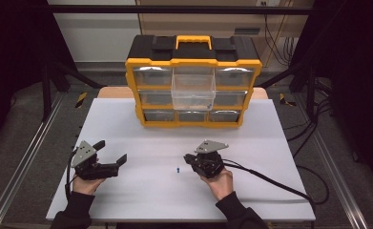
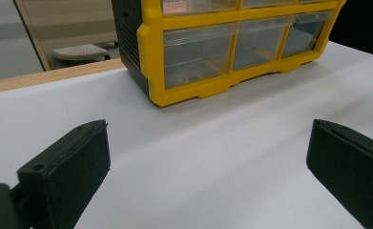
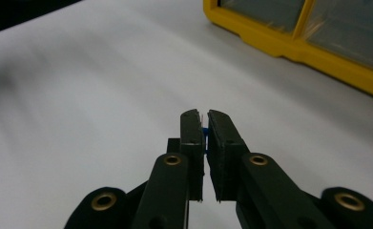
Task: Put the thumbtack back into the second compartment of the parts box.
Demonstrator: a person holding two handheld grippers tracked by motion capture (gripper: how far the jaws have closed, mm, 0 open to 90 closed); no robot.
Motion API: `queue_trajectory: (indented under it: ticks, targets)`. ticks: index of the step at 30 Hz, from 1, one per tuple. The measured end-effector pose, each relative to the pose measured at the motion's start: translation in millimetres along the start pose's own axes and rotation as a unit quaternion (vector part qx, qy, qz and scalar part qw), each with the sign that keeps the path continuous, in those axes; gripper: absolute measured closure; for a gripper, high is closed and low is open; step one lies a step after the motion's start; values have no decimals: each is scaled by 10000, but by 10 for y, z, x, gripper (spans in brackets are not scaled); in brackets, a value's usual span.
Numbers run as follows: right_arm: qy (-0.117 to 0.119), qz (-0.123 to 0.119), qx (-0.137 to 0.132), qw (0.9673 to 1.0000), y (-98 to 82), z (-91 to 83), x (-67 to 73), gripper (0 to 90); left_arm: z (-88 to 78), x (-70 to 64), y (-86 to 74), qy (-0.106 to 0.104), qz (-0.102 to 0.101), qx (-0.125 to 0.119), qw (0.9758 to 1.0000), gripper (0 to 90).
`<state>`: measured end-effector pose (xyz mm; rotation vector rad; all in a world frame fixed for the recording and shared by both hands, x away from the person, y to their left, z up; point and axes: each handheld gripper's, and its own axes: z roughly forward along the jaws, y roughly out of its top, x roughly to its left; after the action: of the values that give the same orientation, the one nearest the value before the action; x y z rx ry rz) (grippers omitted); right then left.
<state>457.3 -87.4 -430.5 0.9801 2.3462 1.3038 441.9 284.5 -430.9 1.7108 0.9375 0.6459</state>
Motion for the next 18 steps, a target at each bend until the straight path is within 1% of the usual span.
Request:
queue_trajectory:
  ticks: [4, 5, 7, 8, 12, 18]
  targets:
    - [17, -28, -247, 9997, 105, -175, -40, 856, -2, 0, 1, 0, 1, -7, 10000, 5]
    - [14, -6, -277, 9996, 124, -207, -46, 856, -2, 0, 1, 2, -2, -7, 10000, 5]
    - [18, 20, -424, 9991, 186, -312, -73, 856, -2, 2, 1, 1, -3, -6, 10000, 5]
    - [34, -1, -436, 9990, 198, -335, -82, 856, -1, 2, 0, 3, -7, -4, 10000, 5]
    - [-26, -8, -591, 9982, 291, -492, -130, 856, -1, 2, 0, 0, -2, -4, 10000, 5]
    - [-52, -51, -711, 9974, 430, -668, -154, 856, -1, 2, -1, 0, -4, 0, 10000, 5]
